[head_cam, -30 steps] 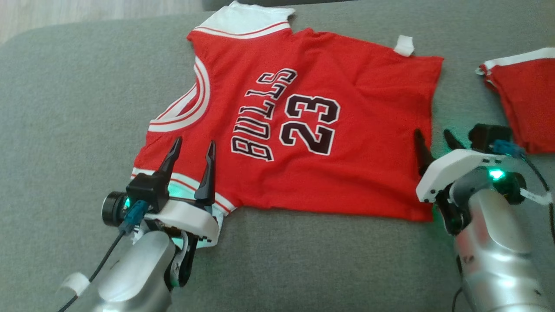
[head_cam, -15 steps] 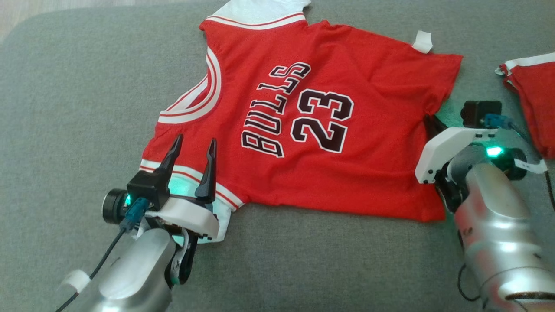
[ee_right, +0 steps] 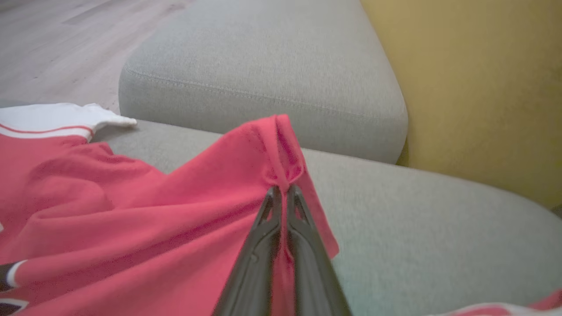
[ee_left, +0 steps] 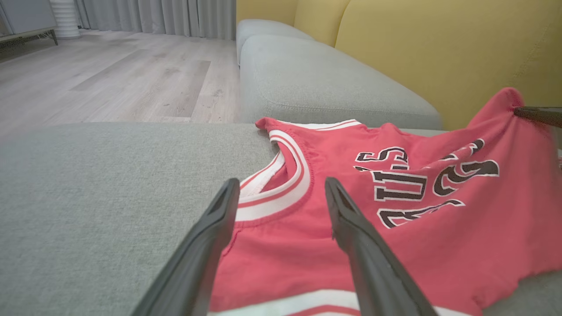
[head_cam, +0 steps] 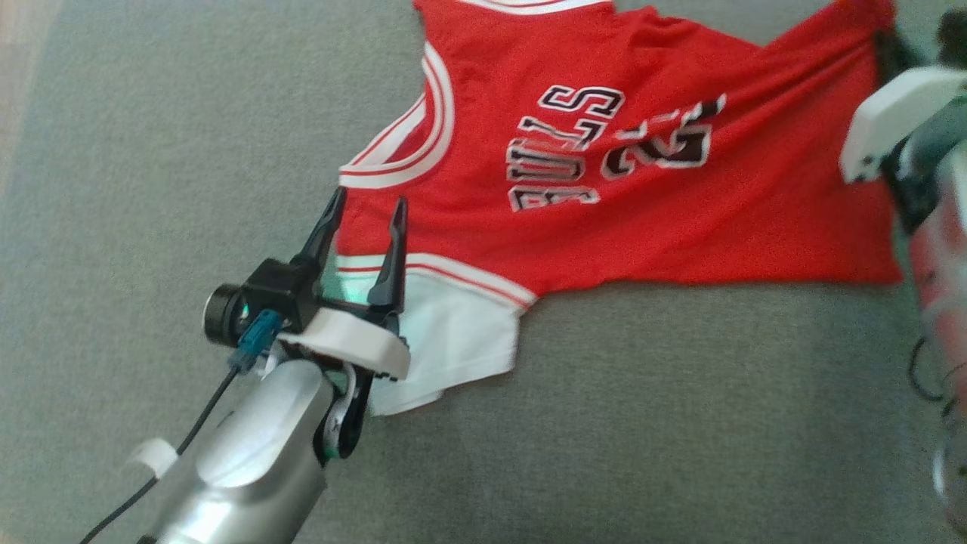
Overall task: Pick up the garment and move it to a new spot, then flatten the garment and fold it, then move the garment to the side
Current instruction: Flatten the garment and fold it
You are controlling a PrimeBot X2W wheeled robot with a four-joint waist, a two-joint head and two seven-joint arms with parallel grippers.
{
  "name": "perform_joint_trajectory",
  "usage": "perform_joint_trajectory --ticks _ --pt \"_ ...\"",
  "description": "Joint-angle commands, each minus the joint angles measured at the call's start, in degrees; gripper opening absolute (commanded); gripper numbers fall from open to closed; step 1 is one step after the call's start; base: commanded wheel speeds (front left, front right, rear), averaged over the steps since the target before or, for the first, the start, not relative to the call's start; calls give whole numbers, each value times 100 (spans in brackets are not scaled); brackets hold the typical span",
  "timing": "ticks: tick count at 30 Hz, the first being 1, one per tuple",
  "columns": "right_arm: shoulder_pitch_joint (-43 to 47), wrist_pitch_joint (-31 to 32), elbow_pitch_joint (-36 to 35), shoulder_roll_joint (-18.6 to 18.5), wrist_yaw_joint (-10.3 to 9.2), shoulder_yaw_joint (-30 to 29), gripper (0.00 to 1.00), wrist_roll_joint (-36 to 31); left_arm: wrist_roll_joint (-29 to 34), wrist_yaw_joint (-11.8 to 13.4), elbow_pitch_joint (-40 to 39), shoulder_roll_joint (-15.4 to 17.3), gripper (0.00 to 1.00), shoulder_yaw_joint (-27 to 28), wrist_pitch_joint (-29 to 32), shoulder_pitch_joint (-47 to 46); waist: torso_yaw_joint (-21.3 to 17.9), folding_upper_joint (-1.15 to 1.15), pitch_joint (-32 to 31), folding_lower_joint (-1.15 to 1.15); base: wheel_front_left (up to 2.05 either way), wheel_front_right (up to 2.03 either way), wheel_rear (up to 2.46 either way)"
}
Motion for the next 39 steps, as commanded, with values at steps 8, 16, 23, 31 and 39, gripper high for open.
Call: perform_joint_trajectory --ticks 8,16,23,31,39 --pt "-839 -473 168 -323 -5 157 47 -463 127 -78 -75 -84 100 189 -90 -404 309 0 227 -1 0 0 0" --pt "-603 -950 469 -136 -5 -248 100 -578 182 -106 30 -87 100 338 -96 -291 126 0 -88 -1 0 0 0" --pt "163 -1389 239 300 -5 -749 100 -242 211 -118 86 -36 100 443 -97 53 -170 0 -623 -1 0 0 0" --pt "1972 -1430 -1476 924 -5 -859 100 368 188 -65 57 33 100 571 -98 611 -409 0 -1208 -1 0 0 0" --pt "3854 -1431 -3054 1011 -5 -236 100 1575 183 9 -101 64 100 758 -98 1208 -583 0 -1437 -1 0 0 0"
